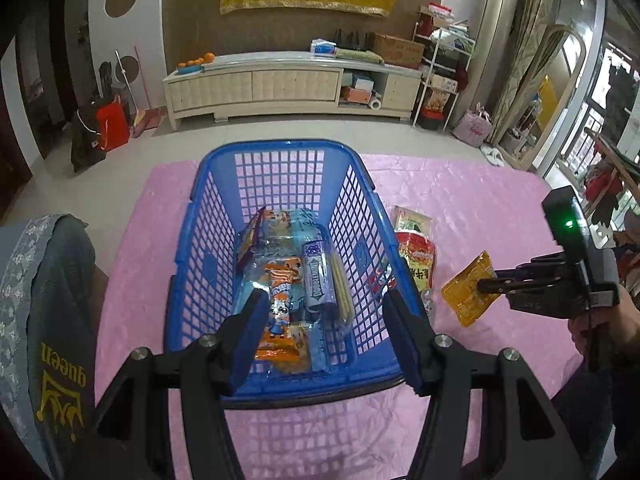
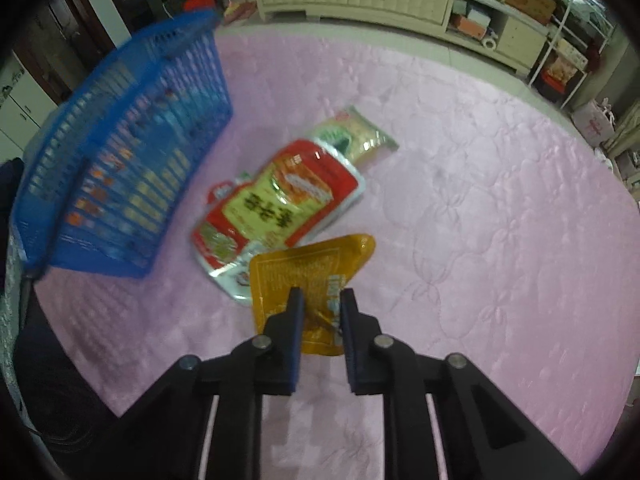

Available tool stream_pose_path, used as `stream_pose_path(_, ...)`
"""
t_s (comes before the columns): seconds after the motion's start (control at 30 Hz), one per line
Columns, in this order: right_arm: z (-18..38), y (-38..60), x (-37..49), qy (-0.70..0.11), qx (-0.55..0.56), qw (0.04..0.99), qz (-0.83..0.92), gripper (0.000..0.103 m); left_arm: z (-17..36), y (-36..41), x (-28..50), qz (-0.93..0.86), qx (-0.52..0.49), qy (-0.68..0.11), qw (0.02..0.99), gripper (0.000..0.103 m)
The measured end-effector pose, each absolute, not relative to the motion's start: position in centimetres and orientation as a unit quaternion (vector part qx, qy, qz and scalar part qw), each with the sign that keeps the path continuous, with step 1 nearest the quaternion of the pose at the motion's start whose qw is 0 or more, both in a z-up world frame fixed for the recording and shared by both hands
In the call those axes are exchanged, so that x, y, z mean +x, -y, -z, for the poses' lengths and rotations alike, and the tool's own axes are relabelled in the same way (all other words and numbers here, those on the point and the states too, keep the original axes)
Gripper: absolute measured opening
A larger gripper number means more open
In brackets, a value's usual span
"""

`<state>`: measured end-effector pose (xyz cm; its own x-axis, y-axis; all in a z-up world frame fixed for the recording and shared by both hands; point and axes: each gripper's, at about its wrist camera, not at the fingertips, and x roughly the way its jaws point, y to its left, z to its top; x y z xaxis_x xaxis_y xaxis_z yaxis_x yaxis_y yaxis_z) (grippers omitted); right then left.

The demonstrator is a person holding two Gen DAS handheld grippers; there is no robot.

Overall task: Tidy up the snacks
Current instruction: 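Lift the yellow sauce pack with the right tool and carry it over the basket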

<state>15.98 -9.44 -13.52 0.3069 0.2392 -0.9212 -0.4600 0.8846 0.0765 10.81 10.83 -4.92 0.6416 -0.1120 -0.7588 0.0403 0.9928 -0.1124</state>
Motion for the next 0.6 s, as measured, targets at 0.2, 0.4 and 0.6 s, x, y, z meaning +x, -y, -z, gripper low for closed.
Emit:
stream_pose_path(0.2, 9.1, 8.8, 14.8, -0.511, -0.094, 0.822, -0.234, 0.021, 3.5, -11.8, 9.9, 0.039, -0.041, -0.406, 0.912, 0.057)
stream_pose_path(0.4, 5.9, 7.1, 14.6, -0.482, -0.080, 0.834, -0.257, 0.021, 2.4, -12.8, 9.5, 0.034, -0.039, -0.394, 0.918, 0.057)
stream_pose_path(0.6, 3.4, 5.0, 14.7, -0.456, -0.069, 0.840, -0.285, 0.021, 2.2, -13.5, 9.7, 0.027, -0.035, -0.392, 0.919, 0.057)
